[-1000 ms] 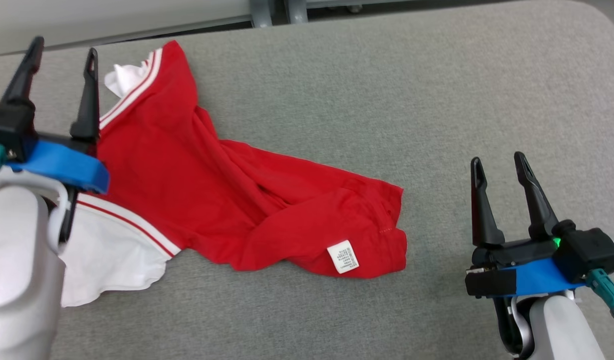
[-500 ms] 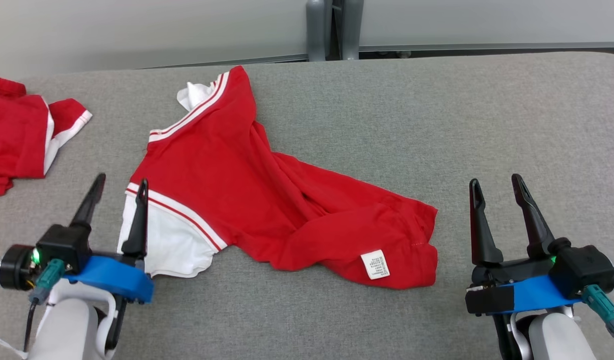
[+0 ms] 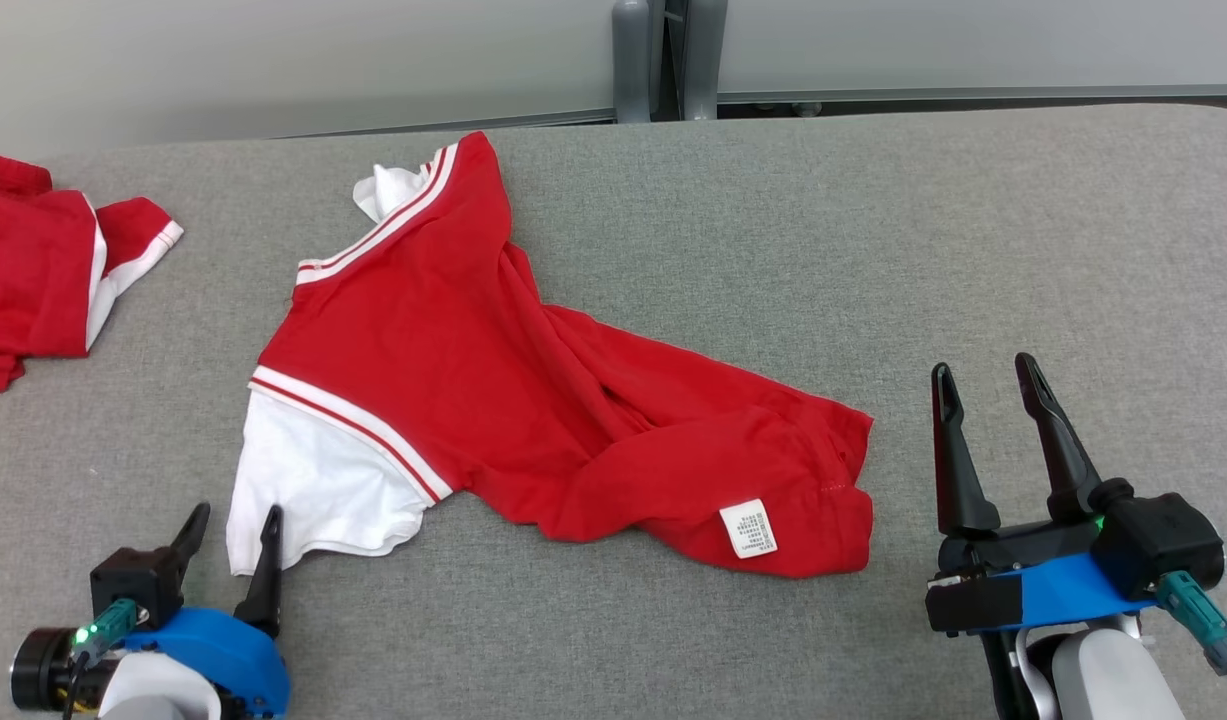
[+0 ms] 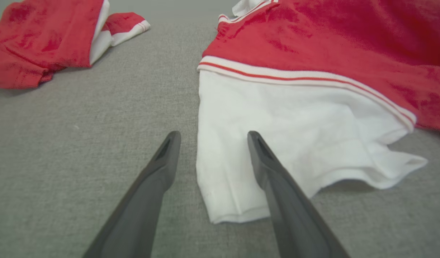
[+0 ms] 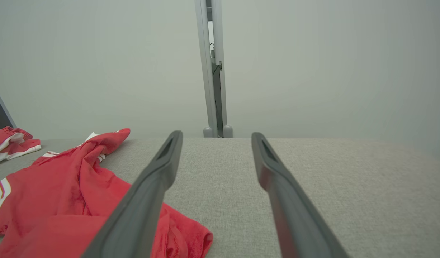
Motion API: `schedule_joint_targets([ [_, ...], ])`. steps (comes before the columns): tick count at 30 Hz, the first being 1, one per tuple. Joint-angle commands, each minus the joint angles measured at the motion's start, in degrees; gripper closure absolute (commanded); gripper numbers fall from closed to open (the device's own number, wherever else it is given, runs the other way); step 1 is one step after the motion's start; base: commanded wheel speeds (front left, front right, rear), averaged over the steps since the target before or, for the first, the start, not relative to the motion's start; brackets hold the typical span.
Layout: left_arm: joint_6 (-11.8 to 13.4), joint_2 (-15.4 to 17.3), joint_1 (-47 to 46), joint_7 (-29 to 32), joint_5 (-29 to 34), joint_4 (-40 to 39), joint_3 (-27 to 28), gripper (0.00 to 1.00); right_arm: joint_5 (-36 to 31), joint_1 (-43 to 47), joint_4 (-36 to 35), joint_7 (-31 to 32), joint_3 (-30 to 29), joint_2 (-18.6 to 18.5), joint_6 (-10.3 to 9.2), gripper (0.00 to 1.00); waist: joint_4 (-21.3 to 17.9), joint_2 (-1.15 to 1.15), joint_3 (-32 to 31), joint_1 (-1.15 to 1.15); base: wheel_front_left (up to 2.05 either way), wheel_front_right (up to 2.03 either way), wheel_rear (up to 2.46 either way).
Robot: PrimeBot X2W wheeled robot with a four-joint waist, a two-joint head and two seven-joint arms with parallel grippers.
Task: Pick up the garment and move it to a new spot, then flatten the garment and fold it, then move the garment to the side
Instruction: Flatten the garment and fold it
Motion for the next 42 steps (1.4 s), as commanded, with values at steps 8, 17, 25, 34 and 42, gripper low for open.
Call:
schedule_joint_targets([
  [8, -0.7, -0.1, -0.4, 0.3, -1.6, 7.8, -0.9, 0.0, 0.3, 0.4, 0.2, 0.0, -0.1, 0.0, -0.02, 0.0, -0.1, 0.0, 0.1, 0.0, 0.0, 0.0, 0.0],
  [17, -1.4, -0.7, -1.8, 0.5, -2.8, 11.3, -4.1, 1.0, 0.0, 1.3, 0.4, 0.0, -0.3, 0.0, -0.02, 0.0, 0.5, 0.0, -1.5, 0.0, 0.0, 0.0, 0.0],
  [25, -0.7, -1.0, -0.7, 0.1, -2.6, 5.4, -3.9, 1.0, 0.1, 2.7, 0.8, 0.0, -0.9, 0.0, -0.02, 0.0, 2.8, 0.0, -4.0, 0.0, 0.0, 0.0, 0.0],
  [34, 2.1, -1.4, 9.1, 0.0, -4.0, -5.1, -1.9, 1.0, 0.5, 4.1, 1.1, 0.0, -1.2, 0.0, -0.02, 0.0, 5.5, 0.0, -6.0, 0.0, 0.0, 0.0, 0.0],
  [42, 3.8, -2.1, 19.6, 2.9, -6.9, -11.5, -0.8, 1.0, 0.5, 5.0, 1.6, 0.0, -1.6, 0.0, -0.02, 0.0, 7.0, 0.0, -6.7, 0.0, 0.0, 0.0, 0.0],
])
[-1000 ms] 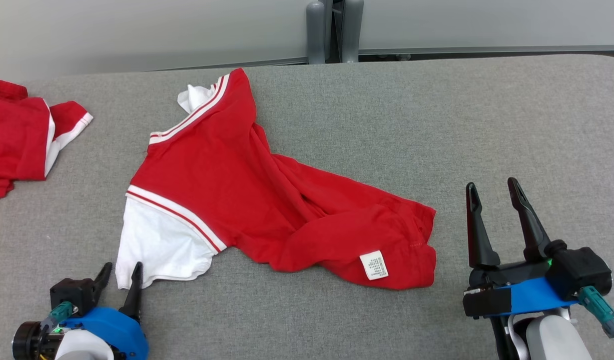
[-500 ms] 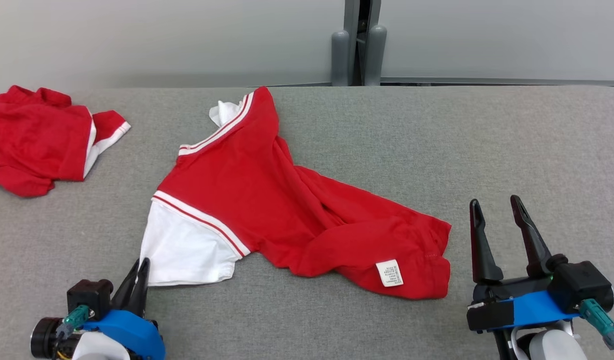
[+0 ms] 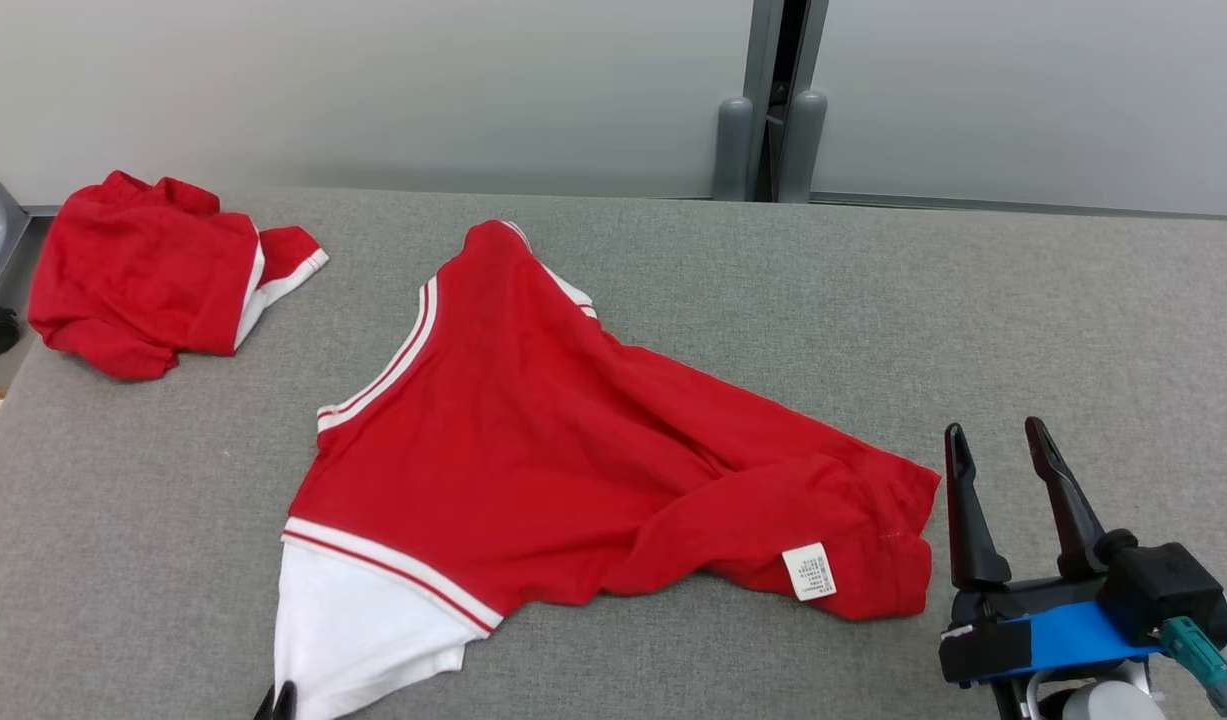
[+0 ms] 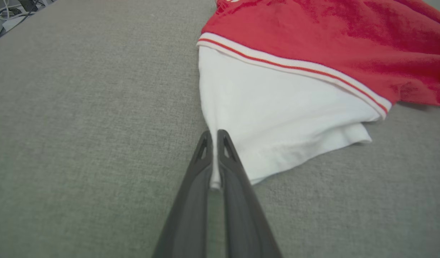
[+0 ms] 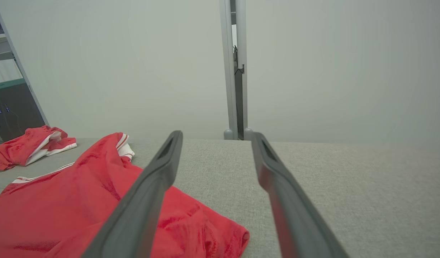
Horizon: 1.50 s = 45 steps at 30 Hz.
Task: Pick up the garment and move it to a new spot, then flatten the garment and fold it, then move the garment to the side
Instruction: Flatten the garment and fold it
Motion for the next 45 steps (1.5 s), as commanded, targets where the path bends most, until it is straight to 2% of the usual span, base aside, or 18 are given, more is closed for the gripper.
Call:
schedule_joint_targets([
  [1, 0.2, 0.3, 1.6, 0.4, -0.4, -0.6, 0.4, 1.0, 0.0, 0.6, 0.2, 0.0, -0.1, 0.0, -0.02, 0.0, 0.2, 0.0, -0.2, 0.0, 0.0, 0.0, 0.0],
  [6, 1.0, 0.0, 4.5, 1.3, -0.8, -2.8, 0.1, 1.0, -0.1, 0.8, 0.3, 0.0, -0.2, 0.0, -0.02, 0.0, 0.3, 0.0, -0.4, 0.0, 0.0, 0.0, 0.0],
  [7, 1.2, 0.3, 4.5, 1.0, -0.3, -3.4, -0.1, 0.69, -0.1, 0.8, 0.4, 0.0, -0.1, 0.0, -0.02, 0.0, 0.3, 0.0, -0.5, 0.0, 0.0, 0.0, 0.0],
  [8, 1.6, 0.3, 4.2, 0.4, 0.1, -4.1, -0.2, 0.13, -0.2, 0.8, 0.5, 0.0, -0.1, 0.0, -0.02, 0.0, 0.3, 0.0, -0.6, 0.0, 0.0, 0.0, 0.0],
  [9, 2.0, 0.4, 3.6, -0.2, 0.5, -4.9, -0.1, 0.0, -0.2, 0.8, 0.5, 0.0, -0.1, 0.0, -0.02, 0.0, 0.3, 0.0, -0.6, 0.0, 0.0, 0.0, 0.0],
  [16, 2.7, -0.1, -0.9, -2.7, 4.0, -10.2, -1.0, 0.0, -0.3, 0.7, 0.8, 0.0, 0.2, 0.0, -0.02, 0.0, -0.6, 0.0, -1.1, 0.0, 0.0, 0.0, 0.0],
  [24, 2.0, -3.0, -6.0, -3.0, 7.7, -16.9, -0.3, 0.0, -0.6, 0.8, 1.3, 0.0, -0.5, 0.0, -0.02, 0.0, -3.6, 0.0, -1.2, 0.0, 0.0, 0.0, 0.0],
  [28, 1.3, -4.1, -7.4, -3.0, 9.1, -18.5, 1.3, 0.0, -0.7, 0.6, 1.6, 0.0, -1.3, 0.0, -0.02, 0.0, -5.0, 0.0, -0.8, 0.0, 0.0, 0.0, 0.0],
  [33, 0.9, -6.0, -8.2, -3.0, 10.0, -20.0, 6.1, 0.0, -0.9, 0.8, 2.1, 0.0, -1.9, 0.0, -0.02, 0.0, -6.0, 0.0, -0.5, 0.0, 0.0, 0.0, 0.0],
  [45, -1.3, -8.0, -8.0, -3.0, 12.5, -20.2, 10.0, 0.0, -2.9, -2.9, 4.9, 0.0, -1.2, 0.0, -0.02, 0.0, -5.1, 0.0, 0.3, 0.0, 0.0, 0.0, 0.0],
])
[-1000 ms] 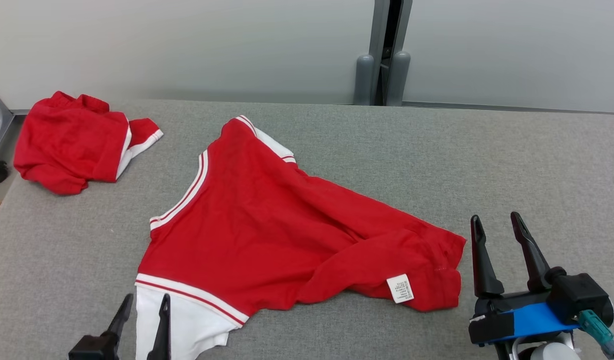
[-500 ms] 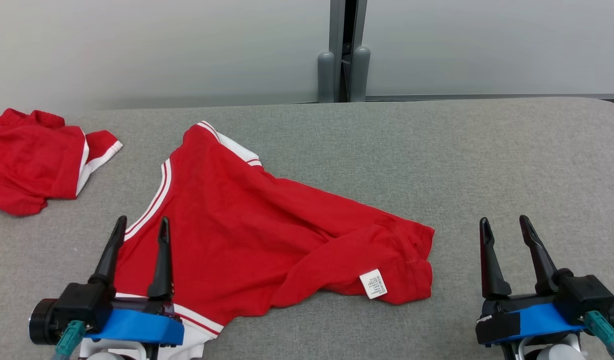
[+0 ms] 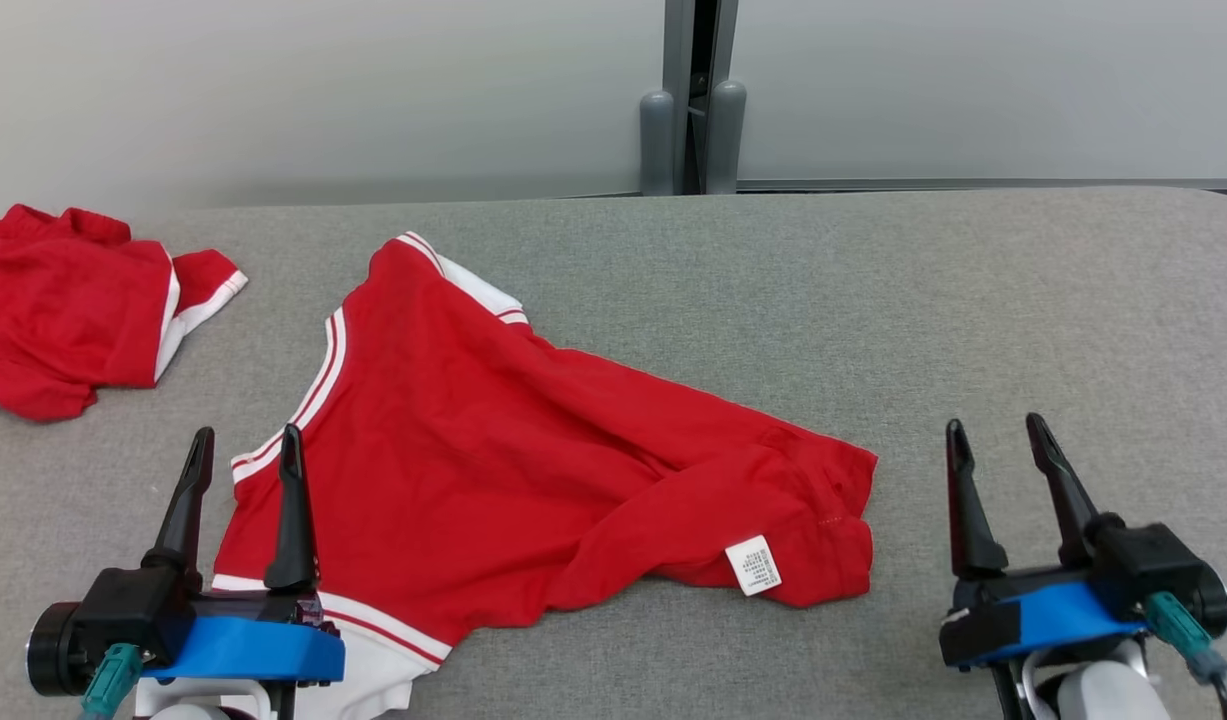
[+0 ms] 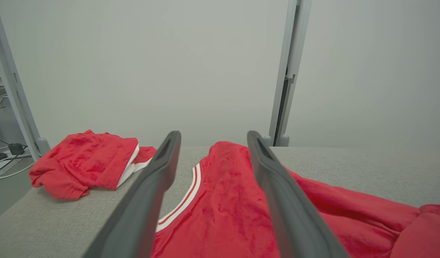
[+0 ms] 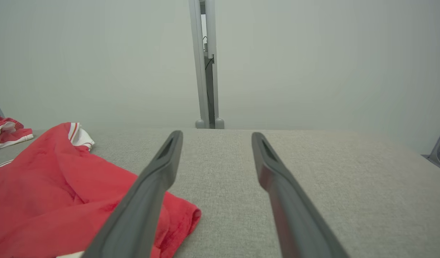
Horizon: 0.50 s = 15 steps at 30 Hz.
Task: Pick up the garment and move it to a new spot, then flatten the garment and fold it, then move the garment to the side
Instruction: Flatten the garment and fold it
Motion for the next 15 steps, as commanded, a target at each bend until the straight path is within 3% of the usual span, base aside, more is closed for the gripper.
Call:
schedule_joint_targets([
  [1, -0.4, -0.1, -0.4, -0.2, 0.4, -0.2, 0.4, 0.0, -0.8, -1.7, 1.5, 0.0, 0.5, -0.1, -0.02, 0.0, 0.3, 0.0, 0.2, 0.0, 0.0, 0.0, 0.0],
  [15, -1.0, -0.7, -1.6, -0.2, 0.6, 0.5, -0.2, 0.0, -4.3, -13.7, 26.7, 0.5, 0.2, -2.8, -0.02, 0.0, 3.7, 0.0, 3.2, 0.0, 0.0, 0.0, 0.0],
])
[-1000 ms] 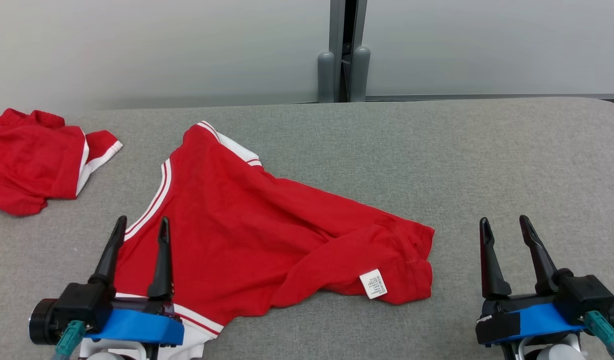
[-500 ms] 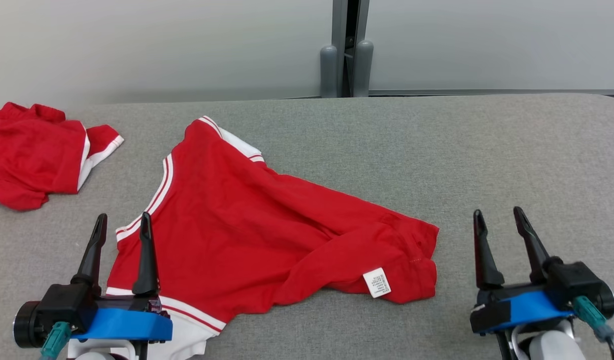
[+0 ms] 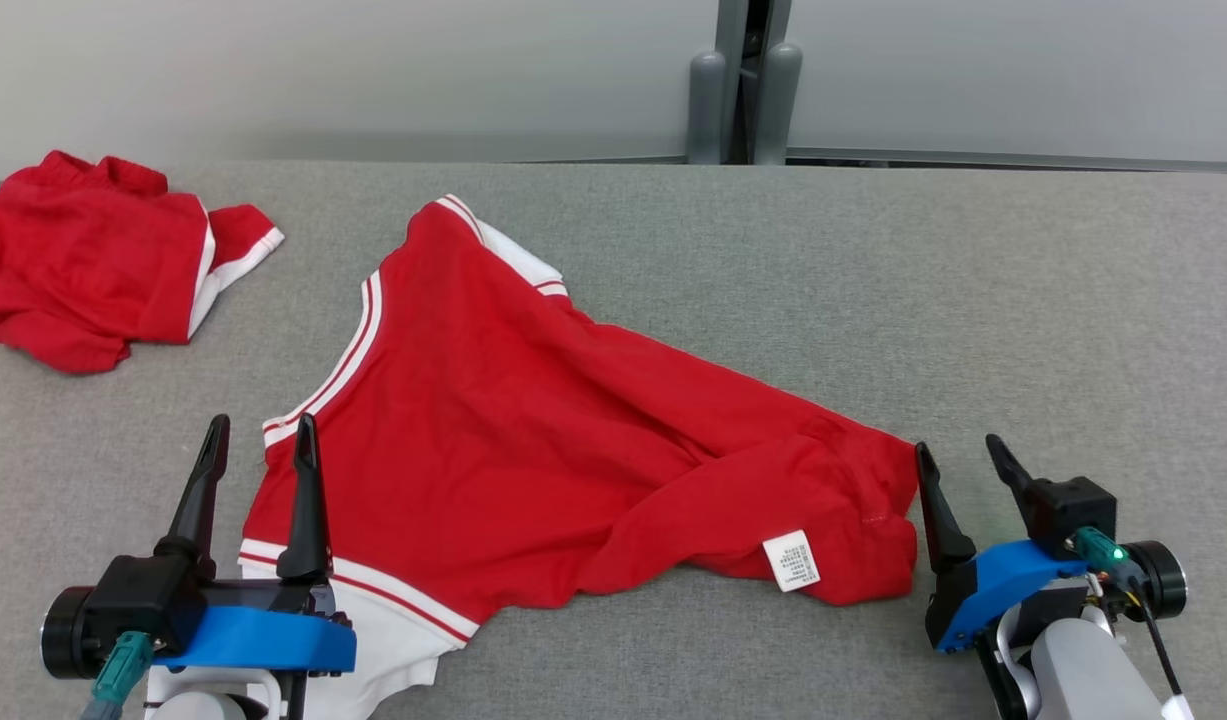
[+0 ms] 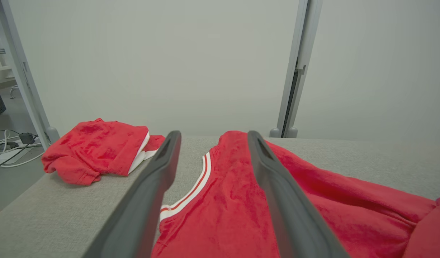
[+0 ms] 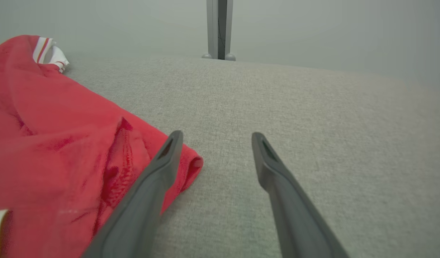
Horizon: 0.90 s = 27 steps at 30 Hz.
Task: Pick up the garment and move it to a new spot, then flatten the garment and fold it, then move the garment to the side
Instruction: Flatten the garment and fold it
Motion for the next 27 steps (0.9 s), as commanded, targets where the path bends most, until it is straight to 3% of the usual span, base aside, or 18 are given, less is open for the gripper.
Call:
schedule_joint_targets([
  [1, -0.1, 0.1, -0.8, -0.2, -0.2, 0.2, -0.2, 0.0, -0.6, -1.9, 2.9, 0.4, 0.3, -0.6, -0.02, 0.0, 0.8, 0.0, 0.8, 0.0, 0.0, 0.0, 0.0],
  [10, 0.6, 0.1, -1.2, -0.2, -1.4, 0.5, -1.2, 0.0, -0.3, -6.6, 13.8, 2.1, 4.3, -1.1, -0.02, 0.0, 2.0, 0.0, 1.6, 0.0, 0.0, 0.0, 0.0],
  [11, 0.7, 0.1, -1.2, -0.2, -1.4, 0.6, -1.2, 0.0, 0.1, -6.8, 14.7, 2.3, 4.9, -1.1, -0.02, 0.57, 2.1, 0.0, 1.6, 0.0, 0.0, 0.0, 0.0],
  [12, 0.7, 0.1, -1.2, -0.2, -1.4, 0.6, -1.2, 0.0, 0.1, -6.8, 14.7, 2.3, 4.9, -1.1, -0.02, 0.57, 2.1, 0.0, 1.6, 0.0, 0.0, 0.0, 0.0],
  [13, 0.7, 0.1, -1.2, -0.2, -1.5, 0.6, -1.3, 0.0, 0.6, -7.0, 15.6, 2.5, 5.5, -1.0, -0.01, 1.0, 2.1, 0.0, 1.5, 0.0, 0.0, 0.0, 0.0],
  [21, 1.0, 0.1, 0.1, -0.2, -1.6, 1.1, -1.4, 0.0, 1.8, -10.2, 14.1, 0.0, 6.1, -2.9, -0.03, 1.0, 1.5, 0.0, -0.8, 0.0, 0.0, 0.0, 0.0],
  [27, 0.9, 0.1, 1.3, -0.2, -1.5, 1.2, -1.1, 0.0, 0.9, -8.0, 2.0, -0.3, 5.1, -3.3, -0.02, 1.0, 0.7, 0.0, -3.0, 0.0, 0.0, 0.0, 0.0],
])
